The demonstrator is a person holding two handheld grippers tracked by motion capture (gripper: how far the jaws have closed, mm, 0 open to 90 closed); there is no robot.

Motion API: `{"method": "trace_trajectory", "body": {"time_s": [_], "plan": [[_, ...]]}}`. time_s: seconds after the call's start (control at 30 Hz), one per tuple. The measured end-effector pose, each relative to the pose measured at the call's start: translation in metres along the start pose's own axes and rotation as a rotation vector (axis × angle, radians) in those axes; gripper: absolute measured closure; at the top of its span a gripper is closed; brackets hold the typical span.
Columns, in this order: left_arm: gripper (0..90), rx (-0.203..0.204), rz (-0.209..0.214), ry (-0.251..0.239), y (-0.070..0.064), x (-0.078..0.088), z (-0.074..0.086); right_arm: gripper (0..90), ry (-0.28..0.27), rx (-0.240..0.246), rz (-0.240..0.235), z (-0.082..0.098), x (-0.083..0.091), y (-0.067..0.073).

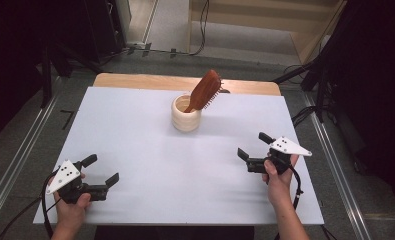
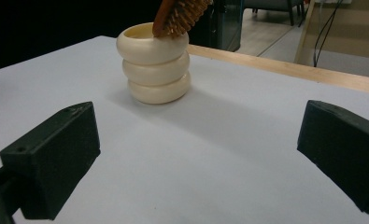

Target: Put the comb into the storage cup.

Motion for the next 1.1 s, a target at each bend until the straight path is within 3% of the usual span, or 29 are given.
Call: {"method": "trace_trajectory", "body": {"time_s": [1.1], "plan": [[0.0,0.000,-0.020,-0.001,0.001,-0.001,0.000,0.0,0.007,0.010,0.029,0.031,0.050,-0.013]]}}
Point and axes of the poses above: each handheld gripper's, and its own axes: x roughly backward along the jaws, z roughly out of its underside, y roughly to its left, the point moved 10 cm from there along -x, roughly forward along the jaws, and after that the axes turned 7 degrees about x, right-handed, at the moved point
